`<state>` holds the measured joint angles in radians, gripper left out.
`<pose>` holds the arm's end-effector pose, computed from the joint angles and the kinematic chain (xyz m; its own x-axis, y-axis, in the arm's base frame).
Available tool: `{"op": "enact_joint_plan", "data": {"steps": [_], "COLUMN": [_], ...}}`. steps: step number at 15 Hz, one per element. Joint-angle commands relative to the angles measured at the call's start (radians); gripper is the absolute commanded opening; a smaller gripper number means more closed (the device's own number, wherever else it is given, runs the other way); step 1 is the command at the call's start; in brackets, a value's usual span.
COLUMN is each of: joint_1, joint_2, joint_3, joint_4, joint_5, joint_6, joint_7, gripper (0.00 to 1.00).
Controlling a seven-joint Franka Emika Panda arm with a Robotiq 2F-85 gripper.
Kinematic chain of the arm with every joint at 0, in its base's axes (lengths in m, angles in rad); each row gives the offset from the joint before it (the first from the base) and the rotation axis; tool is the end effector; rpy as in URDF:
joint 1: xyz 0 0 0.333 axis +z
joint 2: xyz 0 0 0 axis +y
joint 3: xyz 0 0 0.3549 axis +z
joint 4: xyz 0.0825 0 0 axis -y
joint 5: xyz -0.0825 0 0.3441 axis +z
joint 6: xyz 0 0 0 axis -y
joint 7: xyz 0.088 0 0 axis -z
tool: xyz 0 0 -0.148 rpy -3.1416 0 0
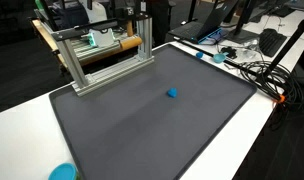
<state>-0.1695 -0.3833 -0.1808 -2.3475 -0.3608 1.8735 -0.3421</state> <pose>0.3334 -0.1709 0.4836 0.9760 0.1097 -0.1882 0.1492 -0.9661 0.2107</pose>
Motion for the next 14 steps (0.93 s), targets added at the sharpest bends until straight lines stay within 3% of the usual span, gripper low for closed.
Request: {"op": "enact_joint_plan", "data": {"steps": [1,6,14], "joint_1": [0.008,0.008,0.043], "joint_2": [0.0,0.0,-0.295], "joint_3": [-0.007,-0.007,0.095], "joint_4": [0.002,0.002,-0.193], "joint_5": [-0.002,-0.002,0.117], "joint_6": [-0.003,-0.003,0.112], "joint_7": [0.002,0.002,0.344], "gripper": [1.0,1.0,1.0]}}
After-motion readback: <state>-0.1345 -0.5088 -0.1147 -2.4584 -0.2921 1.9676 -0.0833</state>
